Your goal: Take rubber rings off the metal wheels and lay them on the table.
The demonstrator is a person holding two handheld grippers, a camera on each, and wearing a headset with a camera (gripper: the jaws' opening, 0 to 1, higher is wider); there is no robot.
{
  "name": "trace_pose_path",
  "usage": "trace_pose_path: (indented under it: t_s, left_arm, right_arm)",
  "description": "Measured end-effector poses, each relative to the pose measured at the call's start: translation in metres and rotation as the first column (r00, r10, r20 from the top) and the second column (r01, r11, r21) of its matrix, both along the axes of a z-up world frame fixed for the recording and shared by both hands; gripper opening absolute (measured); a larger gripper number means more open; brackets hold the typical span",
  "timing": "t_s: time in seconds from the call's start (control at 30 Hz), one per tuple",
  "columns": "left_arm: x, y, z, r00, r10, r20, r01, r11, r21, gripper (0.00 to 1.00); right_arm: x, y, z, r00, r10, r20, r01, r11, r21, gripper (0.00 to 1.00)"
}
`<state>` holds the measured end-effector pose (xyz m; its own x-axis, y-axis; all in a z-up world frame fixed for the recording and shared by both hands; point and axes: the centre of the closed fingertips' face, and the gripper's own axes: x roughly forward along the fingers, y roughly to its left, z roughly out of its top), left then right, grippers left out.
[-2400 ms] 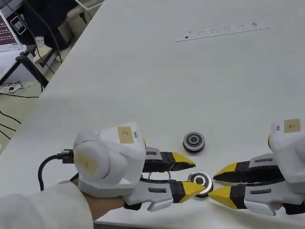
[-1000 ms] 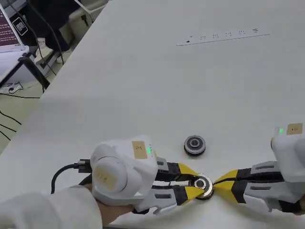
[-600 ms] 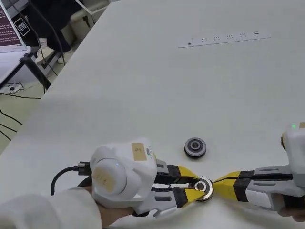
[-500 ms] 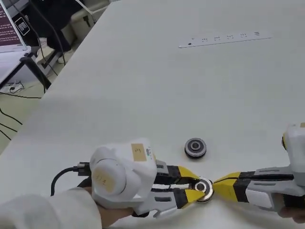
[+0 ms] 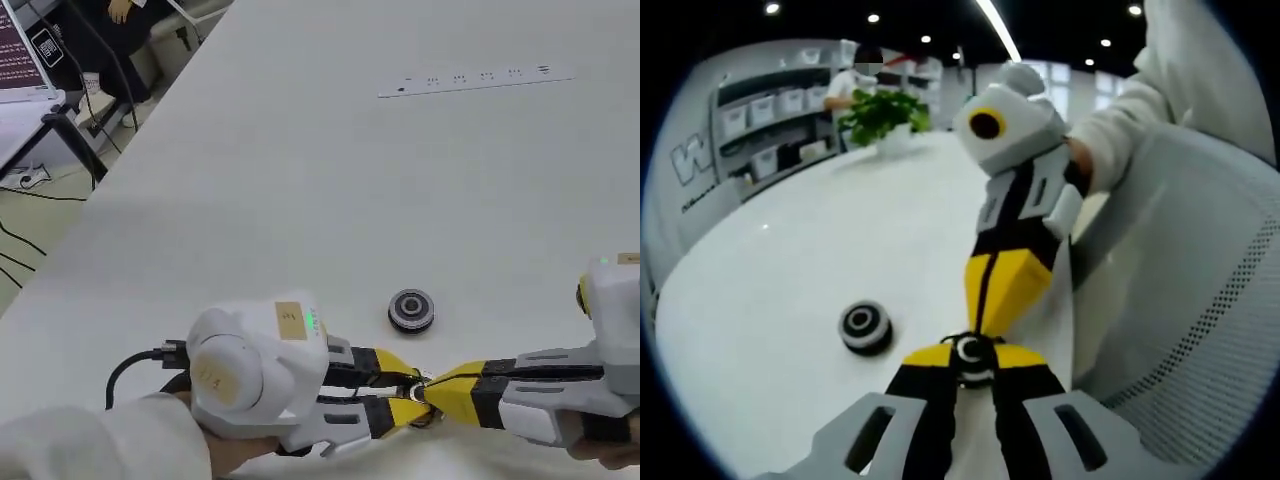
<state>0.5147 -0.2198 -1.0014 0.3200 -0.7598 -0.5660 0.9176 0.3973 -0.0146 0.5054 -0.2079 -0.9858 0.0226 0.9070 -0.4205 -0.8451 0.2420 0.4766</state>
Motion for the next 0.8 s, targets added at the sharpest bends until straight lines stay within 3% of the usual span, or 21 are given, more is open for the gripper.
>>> trace_pose_path:
  t_s: [0.03, 0.07, 0.17, 0.3, 0.4, 0.6, 0.67, 0.7, 0.8]
  left_arm:
    - [0.0, 0.0, 0.0, 1.0, -0.001, 0.0, 0.001, 1.0, 0.0, 0.13]
    - [0.0, 0.0, 0.0, 1.0, 0.0, 0.0, 0.0, 1.0, -0.001, 0.13]
    - [0.0, 0.0, 0.0, 1.0, 0.003, -0.003, -0.003, 1.0, -0.003, 0.13]
    - [0.0, -0.001, 0.001, 1.0, -0.002, -0.013, 0.003, 1.0, 0.014, 0.14]
    - [-0.002, -0.002, 0.002, 0.999, -0.006, -0.048, 0.007, 1.0, 0.016, 0.17]
    - [-0.006, -0.002, 0.012, 0.999, -0.023, -0.039, 0.024, 0.999, 0.031, 0.23]
    - [-0.01, -0.004, 0.021, 0.997, -0.03, -0.068, 0.03, 1.0, -0.007, 0.27]
    - [-0.011, -0.007, 0.029, 0.997, -0.035, -0.07, 0.032, 0.999, -0.042, 0.28]
    - [-0.01, -0.005, 0.045, 0.998, -0.03, -0.053, 0.026, 0.997, -0.067, 0.3]
  right_arm:
    - [0.002, 0.0, -0.003, 0.997, 0.021, 0.071, -0.019, 0.999, -0.035, 0.0]
    - [0.001, 0.005, -0.003, 0.997, 0.01, 0.075, -0.008, 1.0, -0.028, 0.0]
    - [0.003, 0.001, -0.005, 1.0, 0.003, 0.027, -0.002, 1.0, -0.017, 0.0]
    - [0.009, -0.007, -0.012, 0.999, -0.032, 0.021, 0.033, 0.998, -0.047, 0.0]
    - [0.008, -0.008, -0.009, 0.998, -0.052, -0.022, 0.052, 0.998, -0.026, 0.0]
    - [0.008, -0.01, -0.006, 0.998, -0.061, -0.002, 0.061, 0.997, -0.039, 0.0]
    - [0.008, -0.01, -0.005, 0.998, -0.064, 0.0, 0.064, 0.997, -0.04, 0.0]
    - [0.009, -0.011, -0.005, 0.998, -0.065, 0.002, 0.065, 0.997, -0.042, 0.0]
    - [0.008, -0.015, -0.003, 0.998, -0.066, 0.002, 0.066, 0.997, -0.032, 0.0]
